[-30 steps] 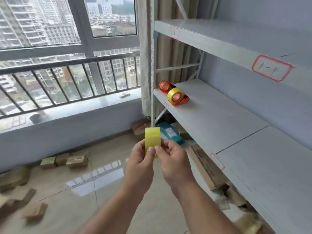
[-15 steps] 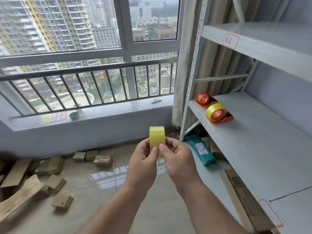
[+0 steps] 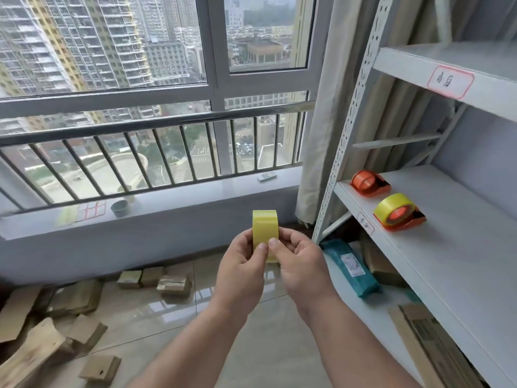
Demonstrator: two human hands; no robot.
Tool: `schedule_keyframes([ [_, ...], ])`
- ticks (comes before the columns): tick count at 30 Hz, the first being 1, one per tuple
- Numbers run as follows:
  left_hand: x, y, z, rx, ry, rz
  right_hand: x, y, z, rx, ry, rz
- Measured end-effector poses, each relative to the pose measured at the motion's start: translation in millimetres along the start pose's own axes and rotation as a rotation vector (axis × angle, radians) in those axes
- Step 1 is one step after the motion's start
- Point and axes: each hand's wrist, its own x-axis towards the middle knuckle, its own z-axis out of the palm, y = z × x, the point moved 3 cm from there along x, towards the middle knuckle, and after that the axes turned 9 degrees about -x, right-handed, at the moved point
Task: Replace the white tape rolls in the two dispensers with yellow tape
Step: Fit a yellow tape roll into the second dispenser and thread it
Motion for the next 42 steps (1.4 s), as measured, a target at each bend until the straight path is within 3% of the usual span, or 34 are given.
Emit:
schedule_keyframes([
  [11,99.6,20.1,-19.0,0.025,-0.103,-0.036,88.4,-3.6,42.4,-0.048,0.090,0.002],
  [24,232.1,18.1,31.0,0.141,-0.183,-0.131,214.7,-4.8,15.3,0.034,0.168,0.027],
  [31,298.6,8.8,56.0,0.198,-0.382,-0.151,261.8,-3.4,-2.3,0.080,0.316,0.040],
  [38,365.7,4.7,77.2,0.161,-0.685,-0.238,294.7,3.2,-4.4,0.072,0.520,-0.015],
  [42,394.5,8.5,91.1,0.146,-0.750,-0.239,306.8,4.2,0.4,0.039,0.577,-0.023],
])
